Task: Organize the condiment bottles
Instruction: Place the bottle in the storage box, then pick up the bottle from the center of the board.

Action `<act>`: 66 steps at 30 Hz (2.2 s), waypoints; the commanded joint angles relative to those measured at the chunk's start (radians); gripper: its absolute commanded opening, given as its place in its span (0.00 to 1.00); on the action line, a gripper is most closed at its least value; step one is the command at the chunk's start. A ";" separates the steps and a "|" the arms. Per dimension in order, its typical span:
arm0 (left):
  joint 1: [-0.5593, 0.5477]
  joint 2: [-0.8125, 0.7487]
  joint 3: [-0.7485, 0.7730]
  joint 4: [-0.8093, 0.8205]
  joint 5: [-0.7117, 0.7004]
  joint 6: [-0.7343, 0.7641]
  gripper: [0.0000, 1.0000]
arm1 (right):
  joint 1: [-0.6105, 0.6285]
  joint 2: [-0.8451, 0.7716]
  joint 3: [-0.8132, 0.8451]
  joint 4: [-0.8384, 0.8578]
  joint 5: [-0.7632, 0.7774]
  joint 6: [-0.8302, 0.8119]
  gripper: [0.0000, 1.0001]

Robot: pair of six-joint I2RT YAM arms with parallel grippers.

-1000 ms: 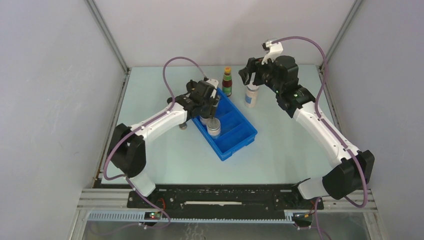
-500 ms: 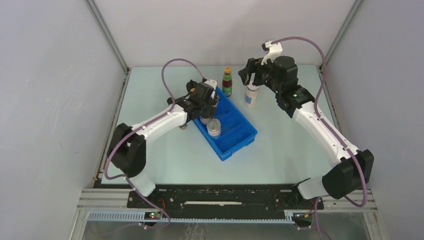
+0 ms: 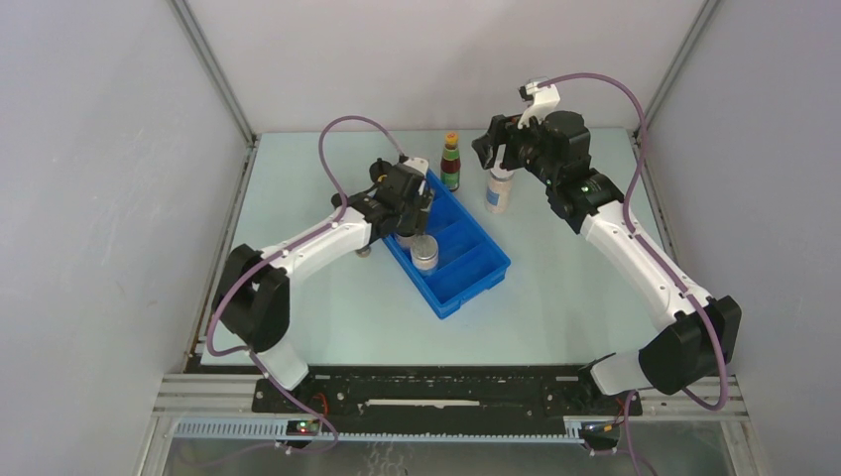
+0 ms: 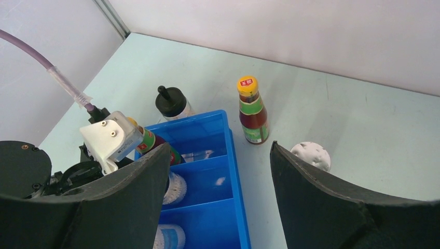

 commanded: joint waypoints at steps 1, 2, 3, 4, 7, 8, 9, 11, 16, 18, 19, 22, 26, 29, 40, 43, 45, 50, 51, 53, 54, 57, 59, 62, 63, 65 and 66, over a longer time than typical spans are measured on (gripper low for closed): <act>0.005 -0.051 0.007 -0.009 -0.056 -0.013 0.75 | -0.006 -0.006 -0.004 0.031 -0.001 0.013 0.79; 0.006 -0.050 0.010 -0.011 -0.059 -0.013 0.76 | -0.005 -0.006 -0.003 0.031 -0.001 0.013 0.79; 0.006 -0.048 0.015 -0.015 -0.064 -0.014 0.77 | -0.006 -0.006 -0.004 0.031 -0.001 0.012 0.79; 0.008 -0.047 0.019 -0.019 -0.067 -0.015 0.79 | -0.006 -0.006 -0.002 0.030 -0.001 0.013 0.79; 0.008 -0.046 0.031 -0.026 -0.072 -0.015 0.81 | -0.006 -0.007 -0.003 0.031 -0.001 0.013 0.79; 0.010 -0.047 0.033 -0.027 -0.073 -0.015 0.81 | -0.006 -0.008 -0.003 0.031 -0.001 0.011 0.79; 0.011 -0.047 0.035 -0.028 -0.076 -0.015 0.81 | -0.006 -0.009 -0.003 0.033 -0.001 0.011 0.79; 0.011 -0.051 0.037 -0.030 -0.077 -0.015 0.81 | -0.006 -0.009 -0.003 0.032 -0.001 0.012 0.79; 0.013 -0.062 0.047 -0.043 -0.072 -0.020 0.80 | -0.004 -0.009 -0.003 0.032 -0.001 0.011 0.79; 0.012 -0.077 0.056 -0.059 -0.075 -0.027 0.80 | -0.004 -0.010 -0.003 0.036 0.000 0.012 0.79; 0.012 -0.087 0.063 -0.071 -0.080 -0.030 0.79 | -0.004 -0.012 -0.003 0.038 -0.001 0.012 0.79; 0.011 -0.126 0.098 -0.114 -0.090 -0.033 0.78 | -0.002 -0.012 -0.001 0.042 -0.004 0.017 0.79; 0.001 -0.177 0.157 -0.173 -0.101 -0.033 0.77 | 0.002 -0.012 0.001 0.049 -0.007 0.023 0.79; -0.011 -0.206 0.197 -0.216 -0.115 -0.032 0.77 | 0.006 -0.012 0.002 0.053 -0.008 0.026 0.79; 0.060 -0.219 0.433 -0.304 -0.112 -0.013 0.76 | 0.010 -0.018 0.002 0.057 -0.005 0.027 0.79; 0.167 -0.200 0.492 -0.289 0.014 -0.053 0.76 | 0.007 -0.019 0.002 0.056 -0.005 0.024 0.79; 0.239 -0.171 0.534 -0.282 0.088 -0.075 0.75 | 0.005 -0.017 0.005 0.054 -0.007 0.024 0.79; 0.379 -0.041 0.662 -0.293 0.202 -0.070 0.71 | 0.004 0.013 0.048 0.026 -0.009 0.015 0.79; 0.397 -0.025 0.671 -0.293 0.214 -0.063 0.70 | 0.005 0.020 0.059 0.022 -0.008 0.013 0.79; 0.416 0.014 0.678 -0.277 0.235 -0.036 0.70 | 0.002 0.034 0.076 0.011 -0.002 0.008 0.79; 0.423 0.033 0.671 -0.265 0.252 -0.022 0.70 | 0.002 0.041 0.084 0.006 -0.001 0.006 0.79; 0.441 0.077 0.625 -0.205 0.335 -0.003 0.68 | 0.002 0.065 0.107 -0.007 0.003 -0.002 0.79; 0.455 0.090 0.573 -0.144 0.388 -0.016 0.68 | 0.003 0.081 0.119 -0.016 0.006 -0.005 0.79; 0.480 0.116 0.522 -0.067 0.463 -0.055 0.68 | 0.004 0.107 0.134 -0.025 0.012 -0.010 0.79; 0.493 0.125 0.510 -0.043 0.489 -0.072 0.68 | 0.004 0.115 0.142 -0.029 0.014 -0.011 0.79; 0.508 0.145 0.495 -0.005 0.533 -0.108 0.68 | 0.006 0.130 0.155 -0.037 0.018 -0.015 0.78; 0.519 0.154 0.489 0.009 0.550 -0.120 0.68 | 0.008 0.139 0.162 -0.040 0.020 -0.016 0.78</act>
